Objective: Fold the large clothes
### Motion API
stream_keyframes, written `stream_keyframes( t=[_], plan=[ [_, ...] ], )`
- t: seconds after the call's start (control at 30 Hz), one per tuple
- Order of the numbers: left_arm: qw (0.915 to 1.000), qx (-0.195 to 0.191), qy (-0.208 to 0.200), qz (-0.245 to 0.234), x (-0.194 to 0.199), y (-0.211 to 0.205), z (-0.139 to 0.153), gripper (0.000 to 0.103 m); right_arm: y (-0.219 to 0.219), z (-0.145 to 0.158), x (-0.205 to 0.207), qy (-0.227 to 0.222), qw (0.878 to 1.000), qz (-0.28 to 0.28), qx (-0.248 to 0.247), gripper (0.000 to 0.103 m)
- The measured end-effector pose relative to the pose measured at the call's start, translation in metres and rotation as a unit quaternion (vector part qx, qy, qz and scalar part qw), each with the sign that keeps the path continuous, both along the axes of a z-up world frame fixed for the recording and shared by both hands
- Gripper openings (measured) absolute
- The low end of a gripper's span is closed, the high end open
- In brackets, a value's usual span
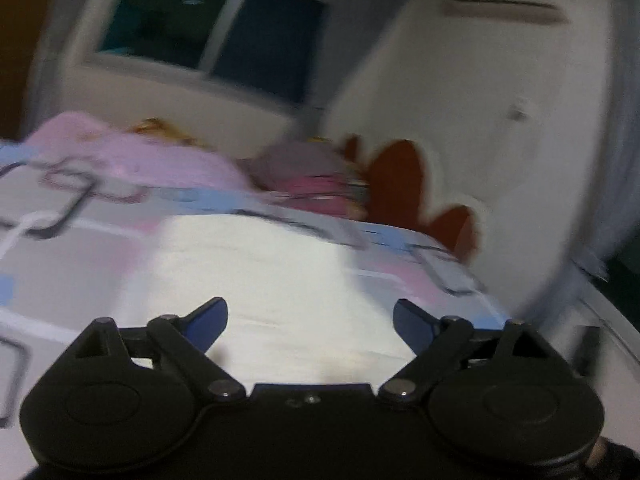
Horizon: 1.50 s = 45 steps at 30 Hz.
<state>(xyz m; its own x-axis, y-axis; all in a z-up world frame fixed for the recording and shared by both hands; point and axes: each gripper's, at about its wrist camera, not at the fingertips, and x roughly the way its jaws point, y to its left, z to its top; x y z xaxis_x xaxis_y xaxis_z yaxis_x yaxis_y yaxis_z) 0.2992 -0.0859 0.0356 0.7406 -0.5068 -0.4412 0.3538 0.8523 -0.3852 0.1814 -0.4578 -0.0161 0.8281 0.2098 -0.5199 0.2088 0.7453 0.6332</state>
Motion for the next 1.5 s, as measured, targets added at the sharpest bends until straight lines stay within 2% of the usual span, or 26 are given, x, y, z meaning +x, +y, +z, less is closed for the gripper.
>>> stream_keyframes(
  t=[0.03, 0.07, 0.1, 0.13, 0.17, 0.23, 0.27, 0.33, 0.4, 0.43, 0.5, 0.57, 0.63, 0.67, 0.73, 0.8, 0.87, 0.93, 0.97, 1.0, 1.13, 1.3, 1.37, 1.5],
  plan=[
    [0.9999, -0.007, 0.012, 0.005, 0.013, 0.007, -0.007, 0.069, 0.006, 0.006, 0.005, -0.007, 1.000, 0.007, -0.007, 0.004],
    [0.9995, -0.009, 0.028, 0.013, 0.027, 0.011, -0.014, 0.059, 0.013, 0.014, 0.011, -0.012, 1.000, 0.010, -0.019, 0.027],
    [0.9987, -0.005, 0.045, 0.021, 0.038, 0.015, -0.021, 0.058, 0.021, 0.020, 0.013, -0.019, 0.999, 0.009, -0.028, 0.051],
    [0.9985, -0.001, 0.052, 0.021, 0.046, 0.018, -0.026, 0.058, 0.029, 0.027, 0.012, -0.036, 0.999, 0.006, -0.037, 0.087],
    [0.9985, 0.004, 0.052, 0.017, 0.050, 0.021, -0.030, 0.058, 0.038, 0.034, 0.013, -0.057, 0.997, 0.015, -0.045, 0.088],
    [0.9984, 0.010, 0.055, 0.011, 0.060, 0.020, -0.037, 0.058, 0.057, 0.042, 0.024, -0.059, 0.995, 0.044, -0.065, 0.087],
    [0.9986, 0.008, 0.053, 0.005, 0.064, 0.023, -0.036, 0.058, 0.066, 0.044, 0.028, -0.057, 0.994, 0.055, -0.077, 0.076],
    [0.9987, 0.006, 0.049, -0.007, 0.074, 0.020, -0.040, 0.052, 0.082, 0.042, 0.039, -0.045, 0.992, 0.073, -0.097, 0.069],
    [0.9983, -0.007, 0.052, -0.026, 0.077, 0.019, -0.048, 0.051, 0.094, 0.031, 0.052, -0.013, 0.990, 0.083, -0.110, 0.064],
    [0.9976, -0.011, 0.055, -0.042, 0.081, 0.015, -0.052, 0.051, 0.098, 0.023, 0.056, 0.009, 0.989, 0.088, -0.118, 0.054],
    [0.9963, -0.008, 0.052, -0.068, 0.086, 0.005, -0.062, 0.051, 0.108, 0.002, 0.059, 0.073, 0.981, 0.091, -0.155, 0.050],
    [0.9942, -0.014, 0.056, -0.091, 0.094, -0.006, -0.075, 0.051, 0.111, -0.016, 0.052, 0.093, 0.976, 0.085, -0.175, 0.050],
    [0.9924, -0.016, 0.059, -0.106, 0.098, -0.017, -0.085, 0.051, 0.107, -0.033, 0.040, 0.092, 0.977, 0.075, -0.179, 0.050],
    [0.9921, -0.004, 0.059, -0.111, 0.099, -0.024, -0.089, 0.051, 0.104, -0.043, 0.035, 0.088, 0.978, 0.072, -0.177, 0.050],
    [0.9908, 0.048, 0.046, -0.118, 0.097, -0.046, -0.098, 0.051, 0.095, -0.061, 0.029, 0.088, 0.984, 0.056, -0.141, 0.050],
    [0.9893, 0.080, 0.039, -0.116, 0.096, -0.061, -0.103, 0.051, 0.088, -0.067, 0.030, 0.093, 0.987, 0.048, -0.124, 0.050],
    [0.9888, 0.087, 0.047, -0.112, 0.097, -0.064, -0.100, 0.051, 0.085, -0.059, 0.035, 0.104, 0.986, 0.055, -0.120, 0.050],
    [0.9900, 0.086, 0.047, -0.102, 0.092, -0.057, -0.087, 0.053, 0.079, -0.040, 0.032, 0.088, 0.988, 0.038, -0.119, 0.051],
    [0.9914, 0.081, 0.037, -0.096, 0.088, -0.053, -0.080, 0.059, 0.076, -0.025, 0.031, 0.065, 0.989, 0.029, -0.128, 0.066],
    [0.9929, 0.079, 0.021, -0.086, 0.083, -0.048, -0.073, 0.067, 0.075, -0.015, 0.032, 0.044, 0.990, 0.027, -0.134, 0.074],
    [0.9949, 0.081, -0.002, -0.060, 0.085, -0.041, -0.057, 0.067, 0.078, 0.011, 0.066, 0.012, 0.988, 0.049, -0.145, 0.075],
    [0.9943, 0.090, -0.014, -0.055, 0.095, -0.051, -0.047, 0.067, 0.094, 0.015, 0.109, 0.012, 0.986, 0.064, -0.156, 0.075],
    [0.9931, 0.102, -0.017, -0.055, 0.105, -0.054, -0.046, 0.067, 0.095, 0.010, 0.123, 0.024, 0.984, 0.070, -0.163, 0.075],
    [0.9908, 0.120, 0.007, -0.063, 0.131, -0.058, -0.058, 0.067, 0.094, -0.011, 0.137, 0.068, 0.977, 0.079, -0.186, 0.075]
  ],
)
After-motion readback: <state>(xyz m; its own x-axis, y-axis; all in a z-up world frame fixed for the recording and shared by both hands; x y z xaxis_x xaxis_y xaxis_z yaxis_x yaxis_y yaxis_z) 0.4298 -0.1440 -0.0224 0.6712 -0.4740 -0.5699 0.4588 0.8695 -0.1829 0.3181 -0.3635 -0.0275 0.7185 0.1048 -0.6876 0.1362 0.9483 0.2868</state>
